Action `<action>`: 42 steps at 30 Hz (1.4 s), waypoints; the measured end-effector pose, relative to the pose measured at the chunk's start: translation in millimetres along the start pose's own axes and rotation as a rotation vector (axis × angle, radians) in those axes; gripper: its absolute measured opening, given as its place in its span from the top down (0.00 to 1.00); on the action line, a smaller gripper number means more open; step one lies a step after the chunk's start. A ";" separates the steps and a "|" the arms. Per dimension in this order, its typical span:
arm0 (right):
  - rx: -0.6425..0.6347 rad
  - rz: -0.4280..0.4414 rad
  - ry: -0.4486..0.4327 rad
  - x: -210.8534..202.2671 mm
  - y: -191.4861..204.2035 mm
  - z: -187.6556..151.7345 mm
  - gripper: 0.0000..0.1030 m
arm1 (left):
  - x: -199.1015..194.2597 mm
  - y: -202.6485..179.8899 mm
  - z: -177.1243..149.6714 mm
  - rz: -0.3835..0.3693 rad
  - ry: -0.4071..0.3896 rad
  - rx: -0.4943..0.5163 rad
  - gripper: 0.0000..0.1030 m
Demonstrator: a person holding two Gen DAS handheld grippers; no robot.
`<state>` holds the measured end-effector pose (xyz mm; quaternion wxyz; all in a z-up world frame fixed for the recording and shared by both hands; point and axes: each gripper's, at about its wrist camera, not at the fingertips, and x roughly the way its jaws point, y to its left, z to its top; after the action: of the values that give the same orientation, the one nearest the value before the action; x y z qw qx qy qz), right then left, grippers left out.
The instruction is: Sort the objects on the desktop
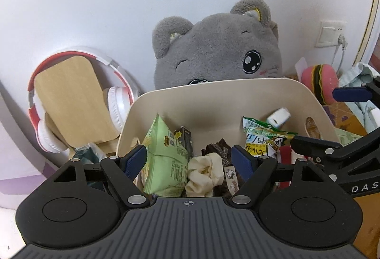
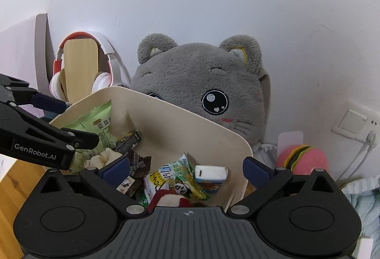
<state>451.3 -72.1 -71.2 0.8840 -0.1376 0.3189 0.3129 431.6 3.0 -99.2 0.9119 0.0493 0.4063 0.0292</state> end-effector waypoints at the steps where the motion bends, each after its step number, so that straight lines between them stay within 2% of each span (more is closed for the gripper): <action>1: 0.015 0.002 0.002 -3.0 0.6 -0.7 0.00 | -5.0 -0.2 -0.9 -0.002 -0.003 -0.001 0.23; 10: 0.057 -0.027 -0.002 -44.8 12.7 -2.0 0.00 | -64.4 -5.5 -12.8 -0.007 -0.052 -0.001 0.23; 20: 0.062 -0.044 -0.037 -117.5 23.1 -2.0 0.00 | -145.4 -12.4 -33.3 -0.002 -0.107 0.023 0.23; 24: 0.098 -0.047 -0.042 -145.3 27.4 -4.6 0.00 | -176.8 -12.6 -45.0 0.054 -0.136 0.026 0.23; 36: 0.091 -0.078 -0.074 -228.6 61.2 -23.3 0.00 | -257.6 -8.4 -92.0 0.044 -0.146 0.010 0.23; 42: 0.103 -0.078 -0.054 -260.8 75.2 -39.7 0.00 | -298.3 -8.7 -114.8 0.045 -0.159 0.027 0.23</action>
<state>227.5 -153.4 64.9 0.9097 -0.0957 0.3051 0.2652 147.0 -25.9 43.6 0.9397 0.0729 0.3316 0.0401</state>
